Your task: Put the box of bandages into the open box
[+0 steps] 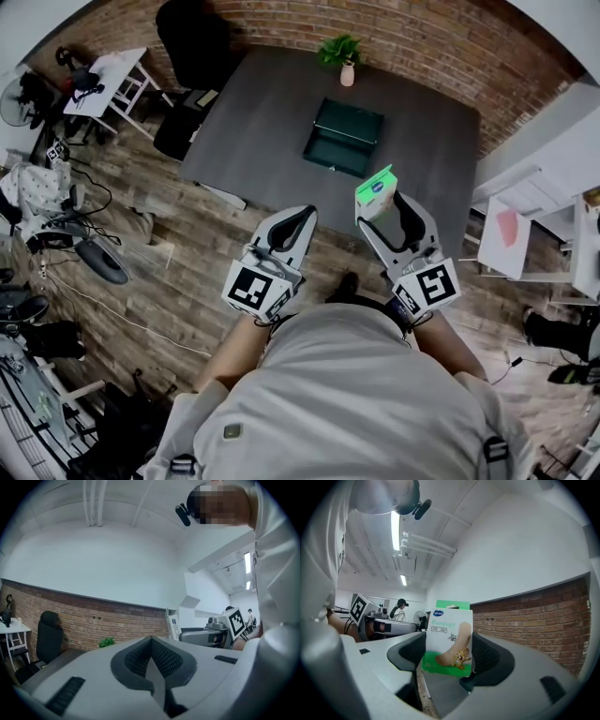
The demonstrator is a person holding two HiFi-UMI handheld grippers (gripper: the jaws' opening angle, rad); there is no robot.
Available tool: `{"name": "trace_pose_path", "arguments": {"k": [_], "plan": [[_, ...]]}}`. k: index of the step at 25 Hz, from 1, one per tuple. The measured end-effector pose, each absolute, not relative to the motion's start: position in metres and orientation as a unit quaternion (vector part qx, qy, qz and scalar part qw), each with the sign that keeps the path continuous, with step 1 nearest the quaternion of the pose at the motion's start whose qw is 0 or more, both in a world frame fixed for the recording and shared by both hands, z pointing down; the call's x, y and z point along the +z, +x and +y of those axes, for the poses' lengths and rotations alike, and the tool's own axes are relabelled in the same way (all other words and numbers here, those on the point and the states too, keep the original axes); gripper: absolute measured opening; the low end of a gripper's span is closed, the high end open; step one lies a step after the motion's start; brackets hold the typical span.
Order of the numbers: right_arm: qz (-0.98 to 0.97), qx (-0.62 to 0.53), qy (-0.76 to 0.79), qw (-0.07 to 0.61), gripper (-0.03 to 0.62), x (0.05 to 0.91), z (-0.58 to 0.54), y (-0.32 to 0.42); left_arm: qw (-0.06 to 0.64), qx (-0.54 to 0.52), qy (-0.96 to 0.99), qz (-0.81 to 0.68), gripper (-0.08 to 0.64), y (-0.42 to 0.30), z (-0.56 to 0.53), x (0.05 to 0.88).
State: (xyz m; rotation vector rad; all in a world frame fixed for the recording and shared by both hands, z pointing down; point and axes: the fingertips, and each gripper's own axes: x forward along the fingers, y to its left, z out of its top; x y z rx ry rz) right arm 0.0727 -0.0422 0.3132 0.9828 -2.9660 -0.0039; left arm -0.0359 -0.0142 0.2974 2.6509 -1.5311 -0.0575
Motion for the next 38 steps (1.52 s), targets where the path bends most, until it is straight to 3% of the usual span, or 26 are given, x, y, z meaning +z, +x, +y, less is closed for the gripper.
{"name": "trace_pose_path", "arguments": {"k": [15, 38], "plan": [[-0.947, 0.004, 0.322, -0.002, 0.301, 0.32, -0.113, 0.118, 0.038, -0.002, 0.873, -0.486, 0.015, 0.018, -0.084, 0.308], [-0.914, -0.012, 0.405, 0.03, 0.301, 0.315, -0.185, -0.008, 0.051, 0.005, 0.915, -0.401, 0.015, -0.11, -0.172, 0.321]]}}
